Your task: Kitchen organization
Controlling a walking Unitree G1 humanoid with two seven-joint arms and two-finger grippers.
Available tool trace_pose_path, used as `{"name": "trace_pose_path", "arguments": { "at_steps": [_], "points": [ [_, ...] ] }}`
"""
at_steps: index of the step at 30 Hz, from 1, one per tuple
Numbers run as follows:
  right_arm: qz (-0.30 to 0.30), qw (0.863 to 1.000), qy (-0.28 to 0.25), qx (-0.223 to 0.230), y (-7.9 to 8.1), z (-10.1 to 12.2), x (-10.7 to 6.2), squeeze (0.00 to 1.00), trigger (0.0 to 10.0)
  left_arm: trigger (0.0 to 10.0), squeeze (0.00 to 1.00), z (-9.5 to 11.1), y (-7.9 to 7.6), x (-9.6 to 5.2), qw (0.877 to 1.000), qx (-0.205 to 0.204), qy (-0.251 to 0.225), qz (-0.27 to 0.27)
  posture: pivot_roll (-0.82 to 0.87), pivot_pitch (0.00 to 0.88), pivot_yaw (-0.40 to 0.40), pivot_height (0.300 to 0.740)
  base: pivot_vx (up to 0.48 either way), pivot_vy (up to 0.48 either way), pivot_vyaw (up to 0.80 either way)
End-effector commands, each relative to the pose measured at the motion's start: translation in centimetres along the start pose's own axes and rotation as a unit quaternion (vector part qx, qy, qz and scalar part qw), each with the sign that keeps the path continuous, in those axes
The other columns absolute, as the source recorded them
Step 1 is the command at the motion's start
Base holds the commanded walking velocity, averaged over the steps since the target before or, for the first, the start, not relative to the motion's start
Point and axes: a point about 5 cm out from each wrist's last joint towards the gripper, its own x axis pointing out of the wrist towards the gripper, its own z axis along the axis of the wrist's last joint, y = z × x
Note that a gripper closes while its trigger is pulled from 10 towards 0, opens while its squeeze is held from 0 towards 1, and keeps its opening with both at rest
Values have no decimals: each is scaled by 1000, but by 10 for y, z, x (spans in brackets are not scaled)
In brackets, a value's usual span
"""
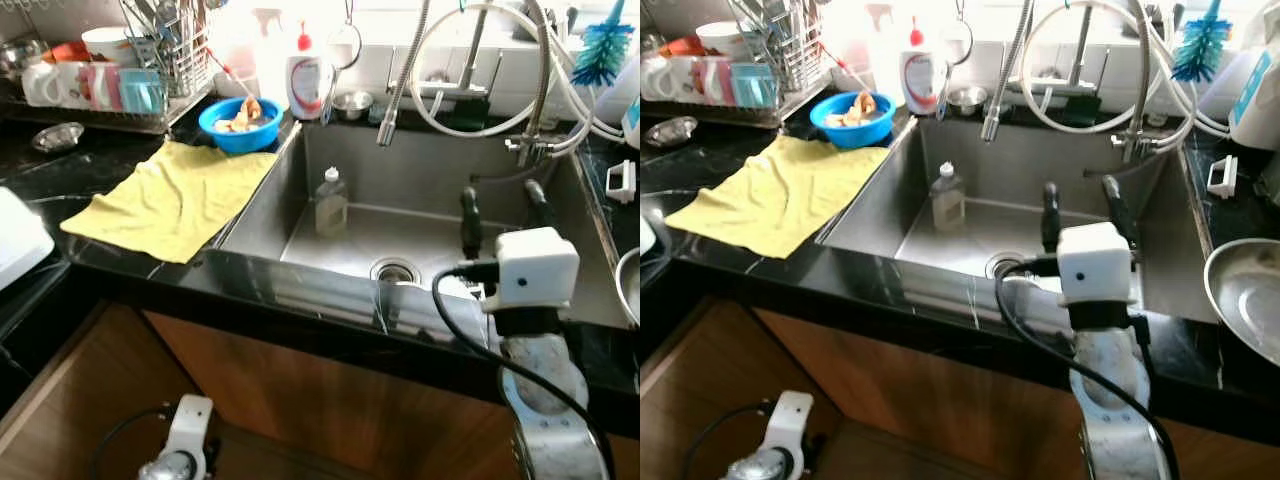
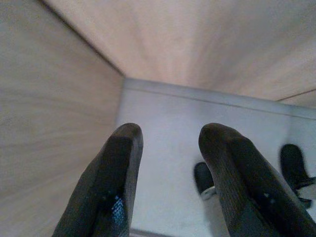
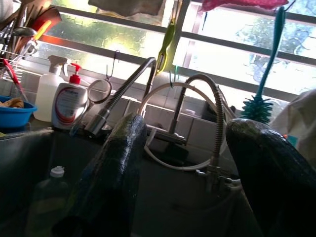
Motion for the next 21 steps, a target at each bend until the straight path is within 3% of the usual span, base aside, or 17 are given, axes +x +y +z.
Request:
{"name": "trace_pose_path", "arguments": {
  "at_steps": [1, 8, 10, 14, 16, 21],
  "points": [
    [-2, 1000, -4, 4, 0, 3, -1, 0, 10000, 10000, 0, 4, 5, 0, 1000, -2, -5, 4, -195, 0, 71, 740, 0, 0, 0],
    [-1, 1000, 5, 7, 2, 2, -1, 0, 10000, 10000, 0, 3, 5, 0, 1000, -10, -5, 3, -192, 0, 68, 740, 0, 0, 0],
    [-1, 1000, 6, 8, 2, 1, -1, 0, 10000, 10000, 0, 3, 5, 0, 1000, -15, -6, 3, -192, 0, 68, 740, 0, 0, -763],
    [-1, 1000, 9, 10, 3, 1, -1, 0, 10000, 10000, 0, 3, 5, 0, 1000, -14, -7, 3, -191, 0, 69, 740, 0, 480, -756],
    [1, 1000, 5, 6, 3, 2, -1, 0, 10000, 10000, 0, 3, 5, 0, 1000, -13, -7, 3, -191, 0, 69, 740, 0, 396, 0],
    [1, 1000, -4, 1, 5, 4, 1, 0, 10000, 10000, 0, 5, 5, 0, 1000, -5, -11, 0, -186, 0, 72, 740, 0, 0, 0]
  ]
}}
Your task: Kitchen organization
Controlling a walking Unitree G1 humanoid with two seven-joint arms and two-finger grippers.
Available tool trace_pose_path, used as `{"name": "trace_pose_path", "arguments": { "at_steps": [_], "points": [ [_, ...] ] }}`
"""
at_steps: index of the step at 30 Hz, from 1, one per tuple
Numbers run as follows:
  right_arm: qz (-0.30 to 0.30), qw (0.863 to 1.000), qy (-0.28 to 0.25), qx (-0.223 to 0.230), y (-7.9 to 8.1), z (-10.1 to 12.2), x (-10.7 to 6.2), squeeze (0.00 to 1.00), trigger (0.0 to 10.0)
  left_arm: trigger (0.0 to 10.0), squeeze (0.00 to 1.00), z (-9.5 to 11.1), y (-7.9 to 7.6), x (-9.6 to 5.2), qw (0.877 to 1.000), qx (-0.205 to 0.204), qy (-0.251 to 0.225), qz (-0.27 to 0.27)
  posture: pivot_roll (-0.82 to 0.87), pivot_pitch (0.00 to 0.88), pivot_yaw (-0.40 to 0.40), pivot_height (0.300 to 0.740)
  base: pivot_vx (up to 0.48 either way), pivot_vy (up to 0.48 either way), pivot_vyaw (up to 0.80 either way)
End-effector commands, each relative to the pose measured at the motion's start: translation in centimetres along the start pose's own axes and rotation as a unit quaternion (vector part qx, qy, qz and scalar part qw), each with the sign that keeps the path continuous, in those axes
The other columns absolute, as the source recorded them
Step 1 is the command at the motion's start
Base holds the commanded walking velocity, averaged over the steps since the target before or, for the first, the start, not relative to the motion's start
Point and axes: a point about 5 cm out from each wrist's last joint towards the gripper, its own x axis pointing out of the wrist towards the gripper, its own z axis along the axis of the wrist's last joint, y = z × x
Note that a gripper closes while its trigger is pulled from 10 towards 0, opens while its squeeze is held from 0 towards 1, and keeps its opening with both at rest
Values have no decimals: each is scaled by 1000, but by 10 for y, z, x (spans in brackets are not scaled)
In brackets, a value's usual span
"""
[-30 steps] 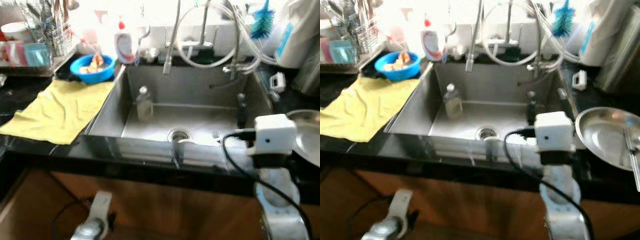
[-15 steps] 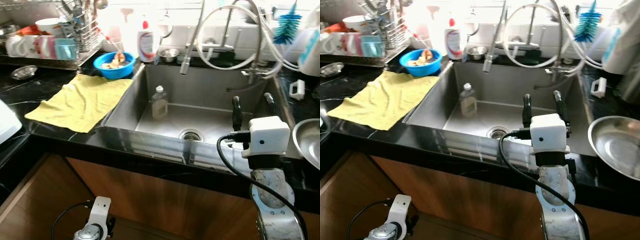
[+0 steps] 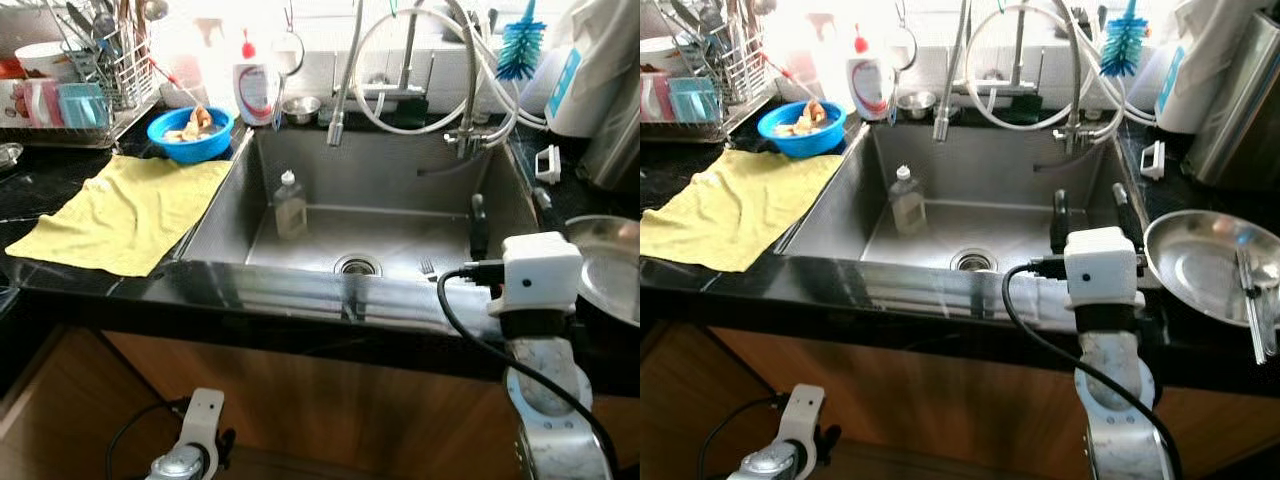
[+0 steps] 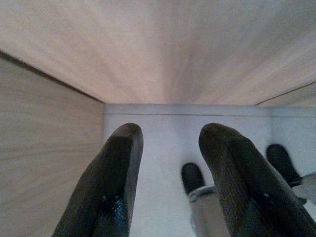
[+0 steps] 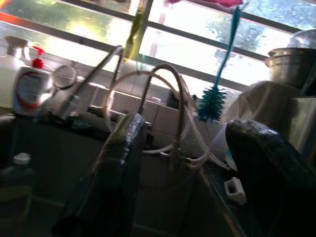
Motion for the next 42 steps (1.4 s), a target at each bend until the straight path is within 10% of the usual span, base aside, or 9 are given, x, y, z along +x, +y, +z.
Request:
{"name": "trace_pose_path", "arguments": {
  "at_steps": [1, 42],
  "points": [
    [0, 1000, -12, 1, 1, 5, 1, 0, 10000, 10000, 0, -2, 4, -1, 1000, 0, 2, 4, -186, 0, 72, 740, 0, 0, 0],
    [1, 1000, -12, 5, 4, 4, 9, 0, 10000, 10000, 0, 14, -1, 2, 1000, 11, -27, -3, -180, 0, 71, 740, 0, -12, -77]
  ]
}}
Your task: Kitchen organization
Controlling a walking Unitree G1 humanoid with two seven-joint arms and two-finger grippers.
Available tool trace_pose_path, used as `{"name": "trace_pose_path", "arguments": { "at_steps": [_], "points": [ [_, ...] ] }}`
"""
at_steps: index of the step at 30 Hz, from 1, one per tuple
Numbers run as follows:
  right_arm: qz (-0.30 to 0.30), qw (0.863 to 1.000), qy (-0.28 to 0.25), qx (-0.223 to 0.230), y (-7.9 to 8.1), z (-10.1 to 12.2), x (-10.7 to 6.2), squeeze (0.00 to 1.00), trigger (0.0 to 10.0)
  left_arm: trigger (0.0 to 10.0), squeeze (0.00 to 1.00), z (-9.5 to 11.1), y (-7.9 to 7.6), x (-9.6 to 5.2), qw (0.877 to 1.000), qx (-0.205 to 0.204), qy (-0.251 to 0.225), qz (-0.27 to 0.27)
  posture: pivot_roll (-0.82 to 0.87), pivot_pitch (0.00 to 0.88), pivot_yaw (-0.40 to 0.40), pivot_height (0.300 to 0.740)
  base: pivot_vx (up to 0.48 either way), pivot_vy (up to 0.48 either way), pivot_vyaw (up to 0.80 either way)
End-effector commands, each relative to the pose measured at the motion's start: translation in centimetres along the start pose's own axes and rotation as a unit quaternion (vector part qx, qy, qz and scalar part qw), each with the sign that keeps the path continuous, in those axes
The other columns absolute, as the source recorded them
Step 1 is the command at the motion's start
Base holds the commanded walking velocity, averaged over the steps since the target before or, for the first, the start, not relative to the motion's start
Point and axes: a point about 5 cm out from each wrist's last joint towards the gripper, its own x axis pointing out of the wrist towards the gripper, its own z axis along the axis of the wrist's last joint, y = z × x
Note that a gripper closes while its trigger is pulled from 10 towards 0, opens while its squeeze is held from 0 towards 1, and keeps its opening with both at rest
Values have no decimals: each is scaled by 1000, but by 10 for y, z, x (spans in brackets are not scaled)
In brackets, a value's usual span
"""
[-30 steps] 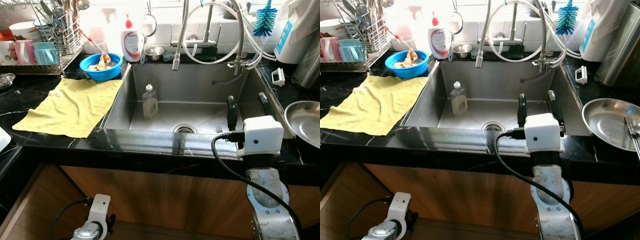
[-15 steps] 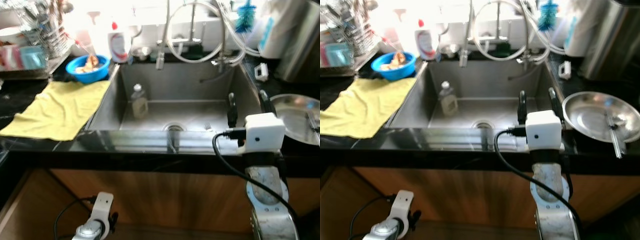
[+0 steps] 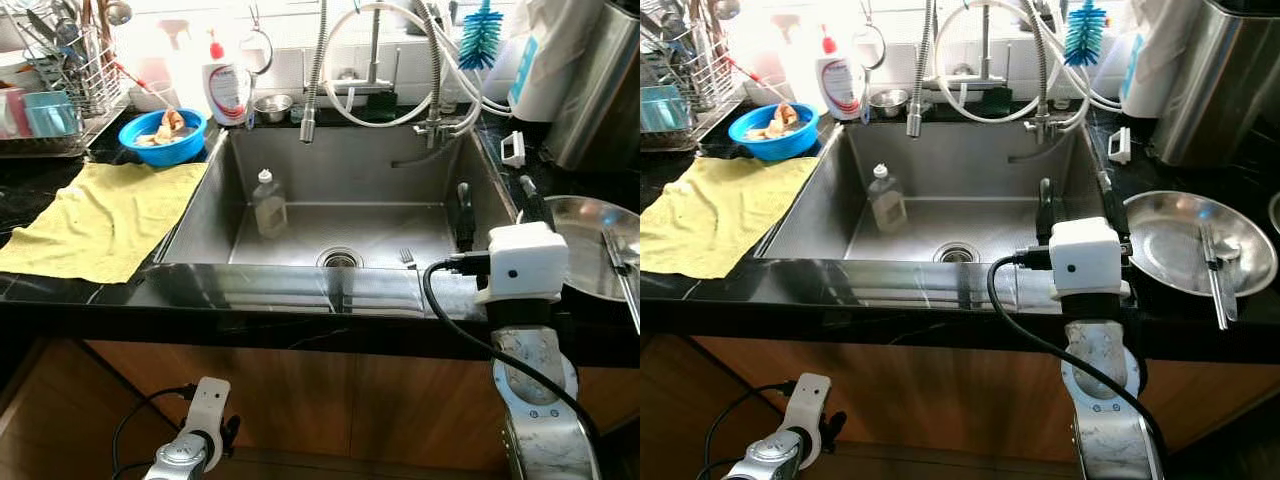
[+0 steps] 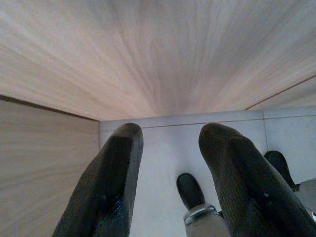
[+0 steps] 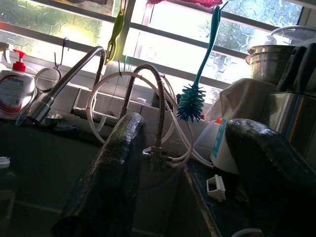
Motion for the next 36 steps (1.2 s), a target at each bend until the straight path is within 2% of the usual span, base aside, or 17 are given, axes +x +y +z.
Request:
{"name": "trace_pose_path", "arguments": {
  "at_steps": [1, 6, 9, 30, 36],
  "points": [
    [1, 1000, 4, 2, 1, -1, 1, 0, 10000, 10000, 0, -2, 5, -1, 1000, -6, 1, 8, -180, 0, 71, 740, 0, 0, 0],
    [9, 1000, 16, 23, 4, -3, 2, 0, 10000, 10000, 0, -1, 4, -1, 1000, -4, -1, 8, -183, 0, 73, 740, 0, -480, -470],
    [14, 1000, 10, 10, 5, -2, 1, 0, 10000, 10000, 0, -1, 4, -1, 1000, -4, 0, 8, -185, 0, 72, 740, 0, -480, -519],
    [26, 999, 19, 11, 12, -4, -3, 0, 10000, 10000, 0, -10, 16, -5, 1000, 3, 14, 22, -182, 0, 76, 740, 0, 0, 0],
    [0, 999, 50, -9, 4, -12, -13, 0, 10000, 10000, 0, -10, 18, -5, 1000, 3, 16, 26, -186, 0, 75, 740, 0, 0, 0]
  ]
}}
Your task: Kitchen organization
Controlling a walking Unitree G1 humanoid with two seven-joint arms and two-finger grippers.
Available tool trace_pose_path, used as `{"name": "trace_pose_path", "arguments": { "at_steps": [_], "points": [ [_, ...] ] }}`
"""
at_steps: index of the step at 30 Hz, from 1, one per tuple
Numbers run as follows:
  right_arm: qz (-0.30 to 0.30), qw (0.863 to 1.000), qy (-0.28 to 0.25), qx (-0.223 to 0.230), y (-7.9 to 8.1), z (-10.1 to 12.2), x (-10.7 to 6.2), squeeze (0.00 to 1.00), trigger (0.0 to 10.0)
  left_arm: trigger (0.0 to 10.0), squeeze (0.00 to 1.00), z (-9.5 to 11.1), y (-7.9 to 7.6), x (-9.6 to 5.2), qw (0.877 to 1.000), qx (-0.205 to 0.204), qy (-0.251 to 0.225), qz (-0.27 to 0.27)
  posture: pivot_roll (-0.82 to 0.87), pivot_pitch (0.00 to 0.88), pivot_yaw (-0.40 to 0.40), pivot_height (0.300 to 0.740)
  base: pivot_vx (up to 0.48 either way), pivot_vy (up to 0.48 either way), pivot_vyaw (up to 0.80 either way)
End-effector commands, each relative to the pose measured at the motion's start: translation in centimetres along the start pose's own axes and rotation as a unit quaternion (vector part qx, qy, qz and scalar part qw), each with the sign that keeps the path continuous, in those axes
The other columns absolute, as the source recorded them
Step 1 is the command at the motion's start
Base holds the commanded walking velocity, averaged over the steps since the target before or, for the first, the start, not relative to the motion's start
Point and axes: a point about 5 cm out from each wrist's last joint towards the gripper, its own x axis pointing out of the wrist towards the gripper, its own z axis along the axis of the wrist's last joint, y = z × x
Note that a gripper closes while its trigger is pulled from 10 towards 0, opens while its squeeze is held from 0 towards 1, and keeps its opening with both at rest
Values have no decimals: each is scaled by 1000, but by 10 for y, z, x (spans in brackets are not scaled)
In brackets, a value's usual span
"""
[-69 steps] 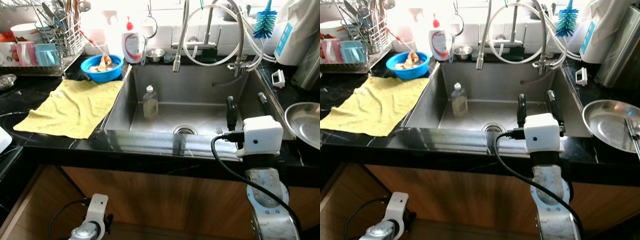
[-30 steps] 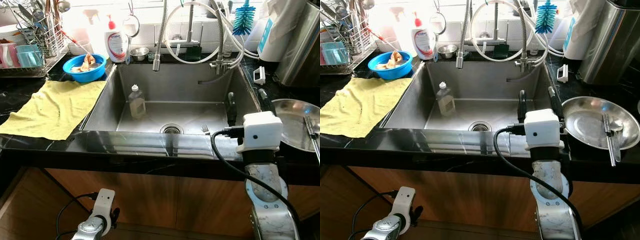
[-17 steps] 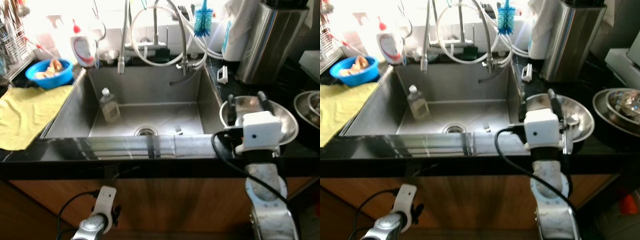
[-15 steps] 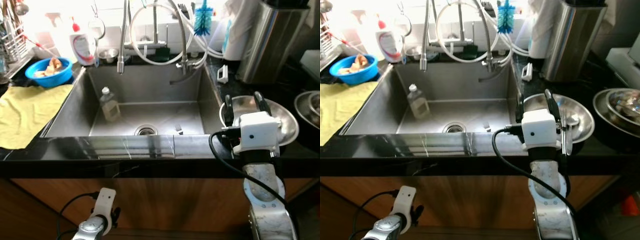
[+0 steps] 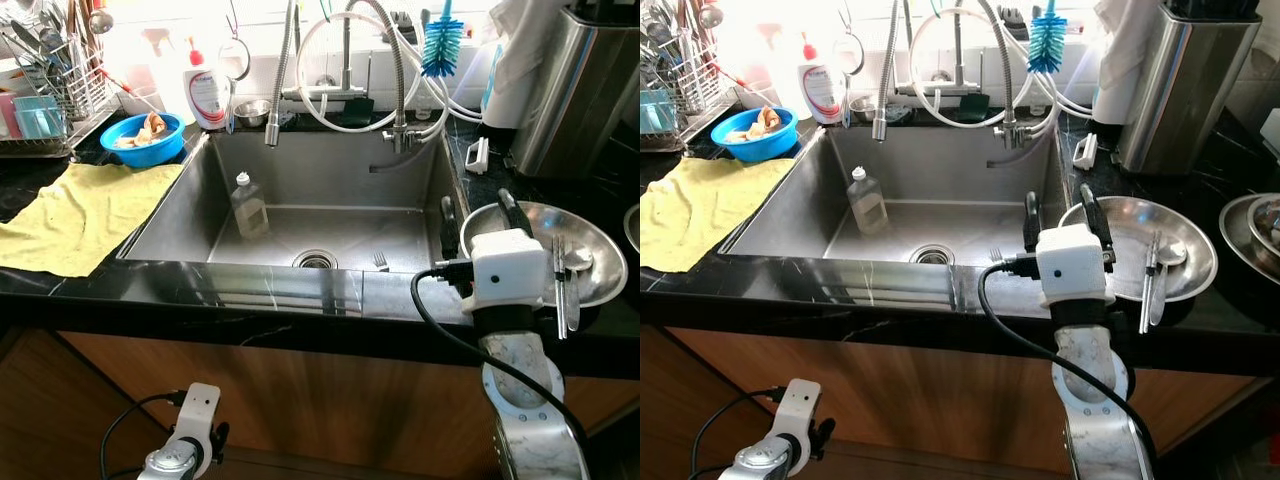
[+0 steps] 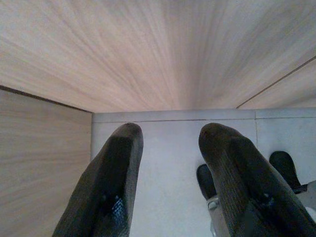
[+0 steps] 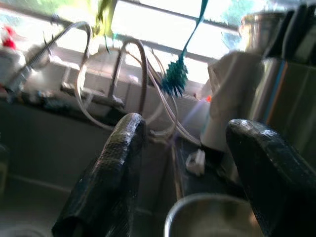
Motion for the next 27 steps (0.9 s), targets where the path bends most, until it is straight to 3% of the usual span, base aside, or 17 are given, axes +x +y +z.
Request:
{"name": "trace_pose_path", "arguments": {
  "at_steps": [1, 7, 19, 25, 27],
  "points": [
    [-20, 1000, 10, -10, -5, 0, -7, 0, 10000, 10000, 0, -1, 6, -1, 1000, 0, 6, 10, -188, 0, 74, 740, 0, 0, 0],
    [-6, 999, 32, 1, 0, -2, -32, 0, 10000, 10000, 0, -1, 1, 0, 1000, -2, 8, 5, -199, 0, 78, 740, 0, 0, 0],
    [-34, 999, 30, 1, -5, 9, -51, 0, 10000, 10000, 0, -6, -2, -1, 1000, 4, 14, -3, -209, 0, 80, 740, 0, 0, 0],
    [-55, 997, 47, -1, -12, 9, -64, 0, 10000, 10000, 0, -6, -3, -1, 1000, 7, 15, -6, -216, 0, 80, 740, 0, 0, 0],
    [-80, 993, 82, 6, -19, 5, -76, 0, 10000, 10000, 0, -5, -3, 0, 1000, 8, 14, -7, -225, 0, 82, 740, 0, 0, 0]
  ]
}}
